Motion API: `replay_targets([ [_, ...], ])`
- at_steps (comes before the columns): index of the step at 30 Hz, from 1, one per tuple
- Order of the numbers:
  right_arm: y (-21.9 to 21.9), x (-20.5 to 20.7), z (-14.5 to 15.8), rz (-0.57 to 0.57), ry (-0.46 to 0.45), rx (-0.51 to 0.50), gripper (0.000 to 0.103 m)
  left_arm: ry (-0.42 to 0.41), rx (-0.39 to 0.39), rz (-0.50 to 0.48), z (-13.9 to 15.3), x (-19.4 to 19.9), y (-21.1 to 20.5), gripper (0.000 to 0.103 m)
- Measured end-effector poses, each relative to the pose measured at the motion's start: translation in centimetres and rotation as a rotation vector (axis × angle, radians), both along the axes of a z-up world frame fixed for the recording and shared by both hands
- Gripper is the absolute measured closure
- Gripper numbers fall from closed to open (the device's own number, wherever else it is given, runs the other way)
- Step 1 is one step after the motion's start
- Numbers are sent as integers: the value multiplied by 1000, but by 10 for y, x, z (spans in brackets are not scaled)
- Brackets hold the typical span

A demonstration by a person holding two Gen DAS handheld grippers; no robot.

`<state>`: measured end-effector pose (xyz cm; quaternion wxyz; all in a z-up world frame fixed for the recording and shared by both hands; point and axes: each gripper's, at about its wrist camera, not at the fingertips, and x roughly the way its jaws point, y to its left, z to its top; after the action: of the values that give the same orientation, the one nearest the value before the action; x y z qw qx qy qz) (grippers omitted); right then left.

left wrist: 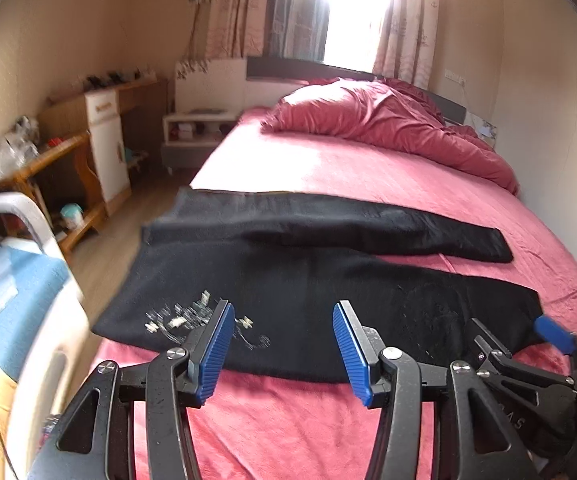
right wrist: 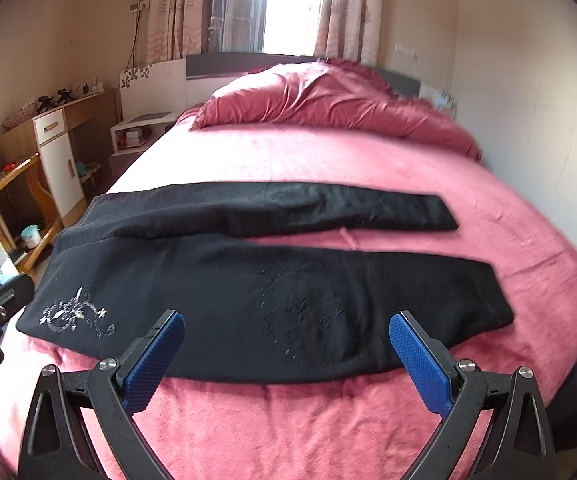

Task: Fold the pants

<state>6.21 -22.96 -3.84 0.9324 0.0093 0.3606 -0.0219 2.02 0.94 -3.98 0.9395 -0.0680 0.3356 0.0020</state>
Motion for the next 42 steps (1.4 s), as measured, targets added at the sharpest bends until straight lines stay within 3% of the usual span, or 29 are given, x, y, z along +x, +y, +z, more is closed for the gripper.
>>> replay_targets([
  [1, -7, 3, -7, -3, 27, 40, 0, 22, -27, -19, -6, 4, 4, 42],
  [4, -37, 12, -34, -17, 138, 178, 0, 113, -204, -97, -32, 20, 26, 42],
  [7, -85, 15, -62, -112, 219, 313, 0, 200, -308, -44, -57, 33, 54, 42],
  [9, -129, 12, -79, -189, 241, 447, 7, 238, -363, 1, -72, 39, 77, 42],
  [10, -147, 11, -85, -236, 242, 487, 8, 256, -373, 28, -78, 41, 88, 42],
  [12, -184, 6, -93, -327, 223, 551, 24, 282, -409, 70, -91, 43, 112, 41],
  [16, -257, 1, -113, -511, 199, 650, 33, 314, -438, 196, -107, 45, 159, 17],
  [20, -302, 9, -126, -618, 186, 719, 42, 339, -474, 306, -119, 44, 198, 17],
  [23, -314, 22, -128, -629, 175, 735, 46, 348, -495, 359, -125, 46, 220, 22],
  [25, -320, 35, -125, -635, 170, 731, 47, 362, -500, 398, -129, 49, 232, 39],
  [28, -329, 54, -121, -650, 175, 722, 47, 385, -556, 430, -136, 57, 246, 47],
  [35, -343, 72, -122, -646, 207, 650, 73, 435, -635, 487, -154, 83, 253, 53],
  [36, -344, 74, -119, -641, 210, 638, 78, 429, -626, 490, -152, 85, 252, 58],
  [37, -344, 75, -117, -636, 211, 622, 80, 418, -603, 489, -149, 86, 251, 74],
  [39, -344, 76, -111, -622, 208, 600, 89, 400, -564, 478, -143, 87, 250, 93],
  [42, -343, 77, -102, -604, 202, 568, 90, 357, -559, 459, -130, 82, 253, 96],
])
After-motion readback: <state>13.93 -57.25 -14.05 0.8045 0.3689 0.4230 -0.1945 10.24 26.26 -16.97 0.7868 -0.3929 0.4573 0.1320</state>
